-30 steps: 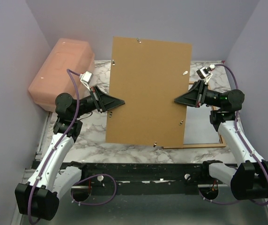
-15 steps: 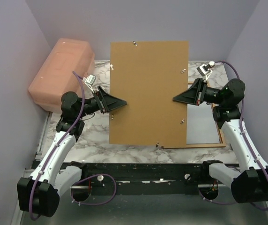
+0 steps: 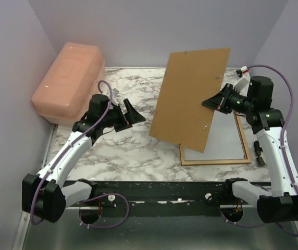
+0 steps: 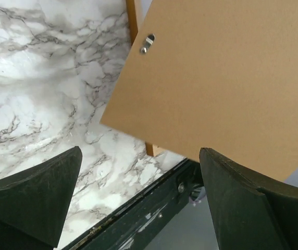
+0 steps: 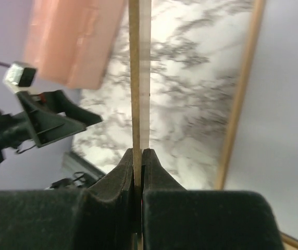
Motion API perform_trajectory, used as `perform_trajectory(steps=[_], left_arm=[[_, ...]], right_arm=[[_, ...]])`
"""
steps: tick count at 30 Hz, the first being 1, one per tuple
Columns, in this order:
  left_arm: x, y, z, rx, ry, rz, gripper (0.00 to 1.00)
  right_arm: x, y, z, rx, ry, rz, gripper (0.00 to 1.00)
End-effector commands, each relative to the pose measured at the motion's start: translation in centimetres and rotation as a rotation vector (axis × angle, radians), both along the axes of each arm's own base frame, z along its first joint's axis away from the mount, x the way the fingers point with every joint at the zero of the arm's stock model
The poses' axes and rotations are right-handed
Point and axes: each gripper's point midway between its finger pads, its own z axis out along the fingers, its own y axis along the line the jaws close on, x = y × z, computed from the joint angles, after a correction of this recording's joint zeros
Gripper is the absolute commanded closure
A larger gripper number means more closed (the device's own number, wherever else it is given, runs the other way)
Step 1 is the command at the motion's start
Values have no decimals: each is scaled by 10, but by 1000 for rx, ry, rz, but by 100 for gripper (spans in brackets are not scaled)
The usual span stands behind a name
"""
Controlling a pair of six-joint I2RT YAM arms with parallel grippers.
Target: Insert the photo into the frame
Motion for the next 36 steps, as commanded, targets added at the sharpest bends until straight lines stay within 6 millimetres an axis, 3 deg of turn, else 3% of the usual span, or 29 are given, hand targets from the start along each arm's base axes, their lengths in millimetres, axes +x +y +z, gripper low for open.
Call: perform_trajectory(steps=[1,9,15,19,22,31,36], left_arm=[[2,-17,-30,179,53,-32,2],[5,-87,-73,309,162,-131,2],[3,-129,-112,458,232,-164,2],[-1,-156,-127,502,250,-190,7],[-4,-175,-136,527,255,-218,15],[-6,-201,-179,670,289,-234,27],[-1,-198,-195,730,302,-211,45]], right_arm=[[6,-46,-6,-214,-25,-231,100],[-1,-99,16,-349,-120,-516,100],[-12,-124,27,-410,-160,-638,100],[-20,-137,37,-436,-194,-702,100],[-23,-141,43,-446,-208,-722,100],[-25,-141,41,-446,-204,-719,100],[-25,-139,39,-443,-199,-709,100]])
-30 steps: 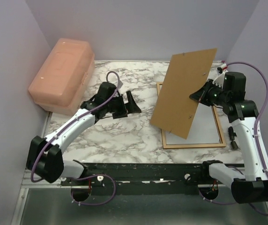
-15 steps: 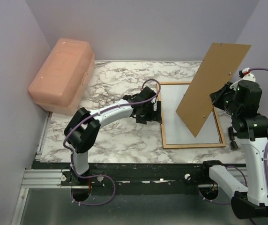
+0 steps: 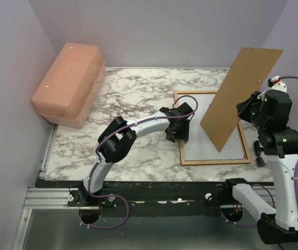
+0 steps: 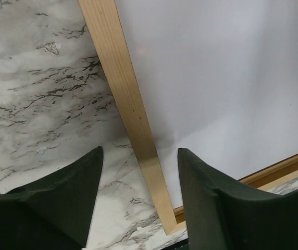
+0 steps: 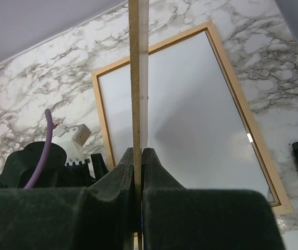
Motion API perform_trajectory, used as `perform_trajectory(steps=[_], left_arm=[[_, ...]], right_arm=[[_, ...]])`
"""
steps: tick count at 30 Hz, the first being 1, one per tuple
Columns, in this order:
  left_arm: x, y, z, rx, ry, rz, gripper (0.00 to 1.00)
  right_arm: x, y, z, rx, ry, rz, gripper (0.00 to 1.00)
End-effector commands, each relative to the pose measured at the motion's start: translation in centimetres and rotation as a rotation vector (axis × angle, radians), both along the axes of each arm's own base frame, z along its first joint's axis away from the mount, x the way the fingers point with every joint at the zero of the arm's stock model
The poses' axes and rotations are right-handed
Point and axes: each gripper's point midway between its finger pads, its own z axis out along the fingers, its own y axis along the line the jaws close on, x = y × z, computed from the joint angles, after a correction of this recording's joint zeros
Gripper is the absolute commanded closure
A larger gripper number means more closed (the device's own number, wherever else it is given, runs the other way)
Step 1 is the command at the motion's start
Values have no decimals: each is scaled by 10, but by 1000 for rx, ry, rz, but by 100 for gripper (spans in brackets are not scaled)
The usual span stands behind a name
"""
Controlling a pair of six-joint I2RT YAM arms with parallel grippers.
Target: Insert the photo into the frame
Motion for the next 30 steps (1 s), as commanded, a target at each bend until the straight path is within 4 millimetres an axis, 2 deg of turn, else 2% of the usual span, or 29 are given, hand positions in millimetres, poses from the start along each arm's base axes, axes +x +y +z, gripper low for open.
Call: perform_trajectory(steps=[1,9,12,15,20,30], left_arm=[[5,14,-13,104,-15,38,50],[6,35,-19,182,-26,71,80],[5,52,-20,214,-26,93,89],[4,73,-20,239,-19,128,94],[-1,110,-17,241,-17,178,98],[-14,167,-15,252,-35,191,99]], right_arm=[[-2,-3,33,-4,-107,-12,100],[0,5,30,20,-99,21,100],[2,11,25,37,-91,52,100],[5,26,21,62,-84,134,100],[11,55,11,126,-60,285,100],[16,92,7,246,-35,465,100]])
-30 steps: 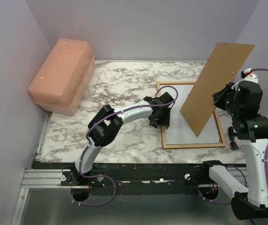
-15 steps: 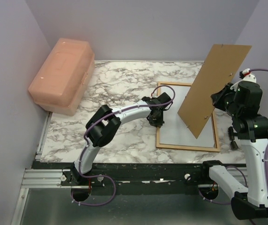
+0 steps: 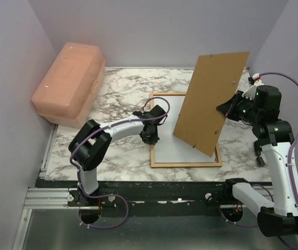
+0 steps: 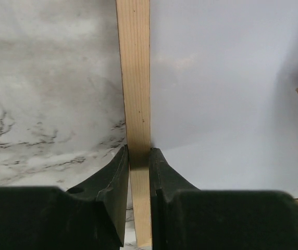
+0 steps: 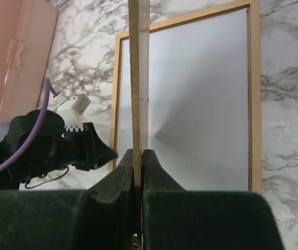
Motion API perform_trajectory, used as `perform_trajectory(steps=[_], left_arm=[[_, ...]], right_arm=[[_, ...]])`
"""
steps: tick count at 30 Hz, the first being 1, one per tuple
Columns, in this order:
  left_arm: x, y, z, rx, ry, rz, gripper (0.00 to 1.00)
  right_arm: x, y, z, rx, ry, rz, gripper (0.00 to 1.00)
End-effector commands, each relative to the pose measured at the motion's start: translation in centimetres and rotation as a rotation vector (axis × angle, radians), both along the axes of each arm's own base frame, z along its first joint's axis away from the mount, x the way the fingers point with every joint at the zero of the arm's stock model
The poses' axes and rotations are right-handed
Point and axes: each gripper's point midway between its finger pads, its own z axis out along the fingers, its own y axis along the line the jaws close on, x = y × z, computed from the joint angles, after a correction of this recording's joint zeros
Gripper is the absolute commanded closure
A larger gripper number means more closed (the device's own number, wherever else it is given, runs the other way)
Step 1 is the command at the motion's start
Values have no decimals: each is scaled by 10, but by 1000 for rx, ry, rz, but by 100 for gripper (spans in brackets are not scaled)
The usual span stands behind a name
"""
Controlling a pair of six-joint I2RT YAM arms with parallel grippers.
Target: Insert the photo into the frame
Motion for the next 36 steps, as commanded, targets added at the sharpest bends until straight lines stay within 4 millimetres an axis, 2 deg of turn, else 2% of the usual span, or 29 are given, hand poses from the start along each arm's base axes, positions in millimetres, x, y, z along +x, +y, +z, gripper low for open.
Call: perform_trajectory(steps=[1,4,12,18,21,23,26,29,32,36], left_arm=[[-9,44,-10,103,-4,-15,99],[-16,57,-12,105,-2,-33,99],[-39,77,-18,109,14,-61,99],[-52,82,-22,83,27,-33,97],[-52,83,-19,76,19,-30,87],[-51,81,-12,60,5,-32,74],[-48,77,6,17,-35,-33,48],[-44,77,28,-26,-90,-30,31],[-41,85,48,-58,-132,-9,25],[-37,107,67,-88,-176,43,25]], right_arm=[[8,29,33,105,-129,140,100],[11,38,30,137,-111,186,100],[16,58,13,220,-52,289,100],[16,66,-2,257,-8,337,100],[15,69,-9,270,7,358,100],[16,70,-13,274,19,369,100],[14,74,-18,281,31,404,100],[10,80,-19,299,36,452,100],[7,83,-19,319,43,473,100],[3,90,-11,371,28,523,100]])
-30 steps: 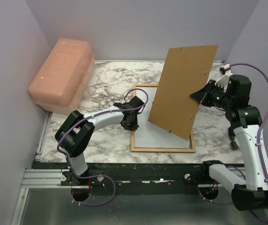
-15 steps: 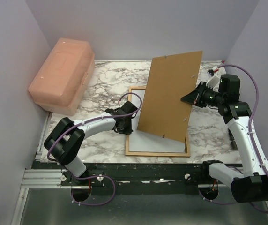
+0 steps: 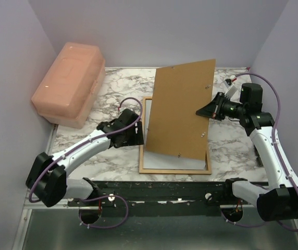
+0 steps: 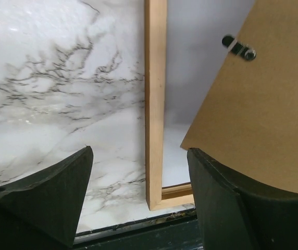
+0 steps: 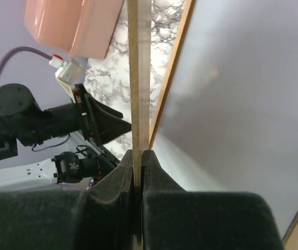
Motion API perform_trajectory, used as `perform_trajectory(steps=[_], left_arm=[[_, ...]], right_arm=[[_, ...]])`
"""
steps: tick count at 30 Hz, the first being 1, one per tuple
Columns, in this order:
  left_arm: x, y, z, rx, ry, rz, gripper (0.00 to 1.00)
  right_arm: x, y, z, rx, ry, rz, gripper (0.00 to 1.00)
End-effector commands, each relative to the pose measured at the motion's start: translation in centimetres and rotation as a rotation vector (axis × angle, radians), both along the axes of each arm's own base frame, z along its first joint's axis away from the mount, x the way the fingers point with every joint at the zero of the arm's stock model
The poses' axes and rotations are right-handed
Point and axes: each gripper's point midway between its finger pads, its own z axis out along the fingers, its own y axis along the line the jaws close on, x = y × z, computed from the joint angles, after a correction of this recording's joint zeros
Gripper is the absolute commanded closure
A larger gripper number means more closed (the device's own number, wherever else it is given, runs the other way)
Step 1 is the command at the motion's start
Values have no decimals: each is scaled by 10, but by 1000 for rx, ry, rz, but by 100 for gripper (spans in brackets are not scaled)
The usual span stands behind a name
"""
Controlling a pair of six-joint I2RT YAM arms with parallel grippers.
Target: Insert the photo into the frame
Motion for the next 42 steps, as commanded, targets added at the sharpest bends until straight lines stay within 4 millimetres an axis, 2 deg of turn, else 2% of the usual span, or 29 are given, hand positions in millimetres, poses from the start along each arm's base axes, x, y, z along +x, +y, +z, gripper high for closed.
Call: perform_trajectory(steps=[1,9,13,17,29,33,42], left_arm=[[1,30,18,-20,-36,54,25],[3,67,36,-57,-64,148,25],[8,73,38,-56,-75,175,25],[15,71,46,-63,-91,178,25],[31,77,86,-15,-169,167,24],[36,72,100,-41,-194,156,25],[41,69,109,-34,-198,146,25]], right_arm=[[-6,18,31,119,-107,128,100],[-25,36,58,304,-125,286,99],[-28,39,61,343,-111,315,99],[-30,40,62,360,-107,333,99],[-32,40,42,360,-87,348,99],[-32,41,35,364,-70,356,99],[-35,42,21,397,-46,367,100]])
